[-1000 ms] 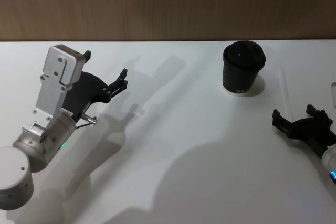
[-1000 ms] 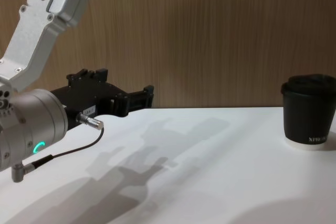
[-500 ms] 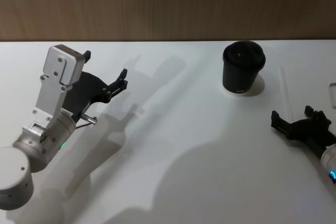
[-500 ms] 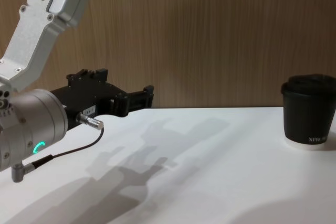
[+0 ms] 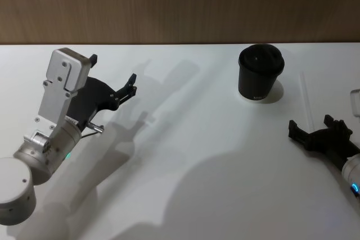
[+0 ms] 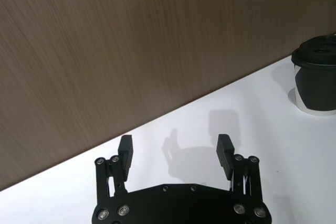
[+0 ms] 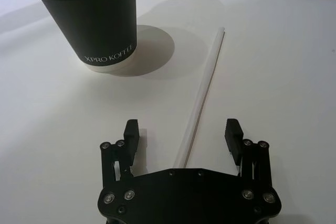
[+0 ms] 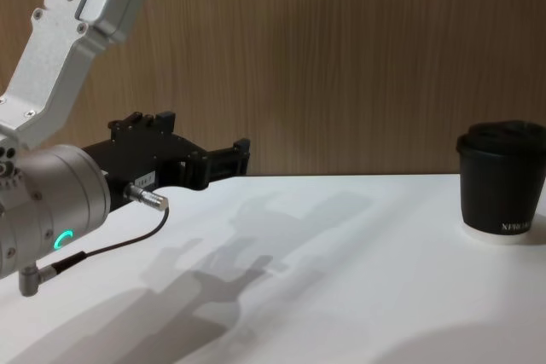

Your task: Pick up the straw with one hand, pass it to the other hand, and insert it into the cup.

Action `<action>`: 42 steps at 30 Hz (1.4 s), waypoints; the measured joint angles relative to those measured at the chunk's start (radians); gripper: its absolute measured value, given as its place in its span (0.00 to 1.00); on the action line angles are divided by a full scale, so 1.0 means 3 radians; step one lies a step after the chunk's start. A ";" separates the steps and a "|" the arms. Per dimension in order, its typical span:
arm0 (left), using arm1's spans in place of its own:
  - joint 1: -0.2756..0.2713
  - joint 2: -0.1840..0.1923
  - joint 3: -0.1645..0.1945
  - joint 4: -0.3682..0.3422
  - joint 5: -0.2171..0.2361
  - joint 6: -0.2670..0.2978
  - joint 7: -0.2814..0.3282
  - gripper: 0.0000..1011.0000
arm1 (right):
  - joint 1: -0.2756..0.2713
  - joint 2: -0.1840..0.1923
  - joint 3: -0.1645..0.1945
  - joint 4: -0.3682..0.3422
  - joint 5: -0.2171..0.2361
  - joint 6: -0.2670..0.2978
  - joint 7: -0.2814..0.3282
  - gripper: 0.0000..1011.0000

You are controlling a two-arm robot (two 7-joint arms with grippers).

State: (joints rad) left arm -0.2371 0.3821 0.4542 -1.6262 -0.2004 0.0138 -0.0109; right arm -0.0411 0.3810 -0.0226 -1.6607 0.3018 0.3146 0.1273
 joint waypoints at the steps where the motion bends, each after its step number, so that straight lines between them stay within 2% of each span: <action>1: 0.0000 0.0000 0.0000 0.0000 0.0000 0.0000 0.0000 0.99 | 0.0001 -0.0001 0.0000 0.0001 0.0000 0.0001 0.0001 0.99; 7: 0.0000 0.0000 0.0000 0.0000 0.0000 0.0000 0.0000 0.99 | 0.0006 -0.0008 0.0004 0.0007 -0.0003 0.0004 0.0007 0.88; 10: 0.0000 0.0000 0.0000 0.0000 0.0000 0.0000 0.0000 0.99 | 0.0007 -0.0010 0.0005 0.0009 -0.0004 0.0006 0.0010 0.78; 11: 0.0000 0.0000 0.0000 0.0000 0.0000 0.0000 0.0000 0.99 | 0.0007 -0.0011 0.0005 0.0010 -0.0005 0.0006 0.0010 0.78; 15: 0.0000 0.0000 0.0000 0.0000 0.0000 0.0000 0.0000 0.99 | 0.0008 -0.0013 0.0005 0.0012 -0.0006 0.0010 0.0014 0.63; 16: 0.0000 0.0000 0.0000 0.0000 0.0000 0.0000 0.0000 0.99 | 0.0008 -0.0013 0.0005 0.0012 -0.0006 0.0010 0.0014 0.63; 17: 0.0000 0.0000 0.0000 0.0000 0.0000 0.0000 0.0000 0.99 | 0.0009 -0.0013 0.0005 0.0012 -0.0006 0.0011 0.0015 0.57; 24: 0.0000 0.0000 0.0000 0.0000 0.0000 0.0000 0.0000 0.99 | 0.0011 -0.0016 0.0005 0.0015 -0.0007 0.0014 0.0019 0.36; 25: 0.0000 0.0000 0.0000 0.0000 0.0000 0.0000 0.0000 0.99 | 0.0011 -0.0016 0.0005 0.0015 -0.0007 0.0014 0.0019 0.31; 28: 0.0000 0.0000 0.0000 0.0000 0.0000 0.0000 0.0000 0.99 | 0.0012 -0.0017 0.0005 0.0016 -0.0007 0.0015 0.0020 0.25; 32: 0.0000 0.0000 0.0000 0.0000 0.0000 0.0000 0.0000 0.99 | 0.0012 -0.0017 0.0005 0.0017 -0.0007 0.0017 0.0021 0.10; 35: 0.0000 0.0000 0.0000 0.0000 0.0000 0.0000 0.0000 0.99 | 0.0012 -0.0017 0.0005 0.0016 -0.0007 0.0017 0.0022 0.04; 42: 0.0000 0.0000 0.0000 0.0000 0.0000 0.0000 0.0000 0.99 | 0.0012 -0.0018 0.0005 0.0016 -0.0007 0.0016 0.0022 0.01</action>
State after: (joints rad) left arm -0.2372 0.3821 0.4542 -1.6262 -0.2004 0.0138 -0.0110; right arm -0.0375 0.3755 -0.0211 -1.6557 0.2997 0.3195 0.1338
